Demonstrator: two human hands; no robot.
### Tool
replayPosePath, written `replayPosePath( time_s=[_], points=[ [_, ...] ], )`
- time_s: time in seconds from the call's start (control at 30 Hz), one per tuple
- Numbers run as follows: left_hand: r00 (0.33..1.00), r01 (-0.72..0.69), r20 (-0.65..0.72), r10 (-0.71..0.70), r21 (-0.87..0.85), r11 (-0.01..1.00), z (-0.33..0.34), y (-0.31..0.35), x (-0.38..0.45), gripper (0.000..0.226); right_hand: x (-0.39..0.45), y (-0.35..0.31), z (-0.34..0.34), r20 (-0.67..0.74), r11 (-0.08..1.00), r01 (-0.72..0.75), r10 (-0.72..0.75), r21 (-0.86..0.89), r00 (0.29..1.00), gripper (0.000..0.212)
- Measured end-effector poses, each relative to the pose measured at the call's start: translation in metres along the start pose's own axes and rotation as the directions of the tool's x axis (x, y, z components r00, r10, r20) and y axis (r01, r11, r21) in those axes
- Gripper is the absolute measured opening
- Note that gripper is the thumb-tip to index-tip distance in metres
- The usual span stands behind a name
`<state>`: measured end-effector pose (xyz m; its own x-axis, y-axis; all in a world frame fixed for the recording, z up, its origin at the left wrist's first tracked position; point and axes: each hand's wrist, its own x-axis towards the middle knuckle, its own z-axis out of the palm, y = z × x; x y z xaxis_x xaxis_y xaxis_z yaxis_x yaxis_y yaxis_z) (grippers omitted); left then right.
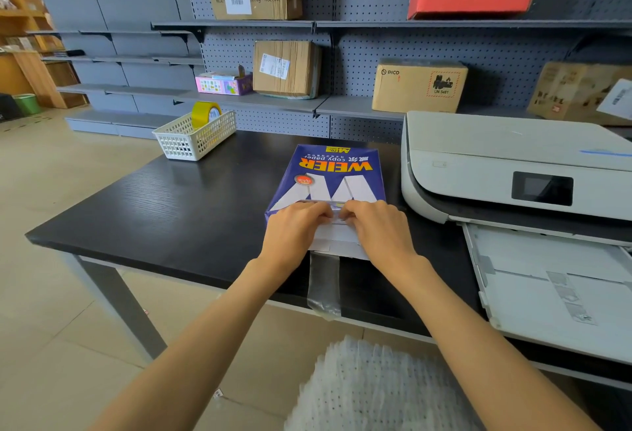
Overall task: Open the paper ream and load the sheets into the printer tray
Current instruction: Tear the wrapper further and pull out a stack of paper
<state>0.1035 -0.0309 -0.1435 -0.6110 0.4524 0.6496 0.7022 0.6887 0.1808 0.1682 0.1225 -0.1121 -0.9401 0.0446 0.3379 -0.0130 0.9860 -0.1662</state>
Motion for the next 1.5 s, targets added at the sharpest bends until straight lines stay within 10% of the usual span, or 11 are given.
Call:
replayPosePath(
  time_s=[0.77,1.5],
  points=[
    [0.97,-0.221,-0.073,0.232,0.141,0.965,-0.016,-0.012,-0.036,0.009,-0.035,0.014,0.001,-0.117,0.996,0.071,-0.077,-0.053,0.99,0.02],
    [0.989,0.06,-0.141,-0.043,0.114,0.992,-0.029,-0.014,-0.072,0.017,-0.061,0.005,-0.008,-0.049,0.999,-0.025,0.024,-0.02,0.999,0.022]
  ],
)
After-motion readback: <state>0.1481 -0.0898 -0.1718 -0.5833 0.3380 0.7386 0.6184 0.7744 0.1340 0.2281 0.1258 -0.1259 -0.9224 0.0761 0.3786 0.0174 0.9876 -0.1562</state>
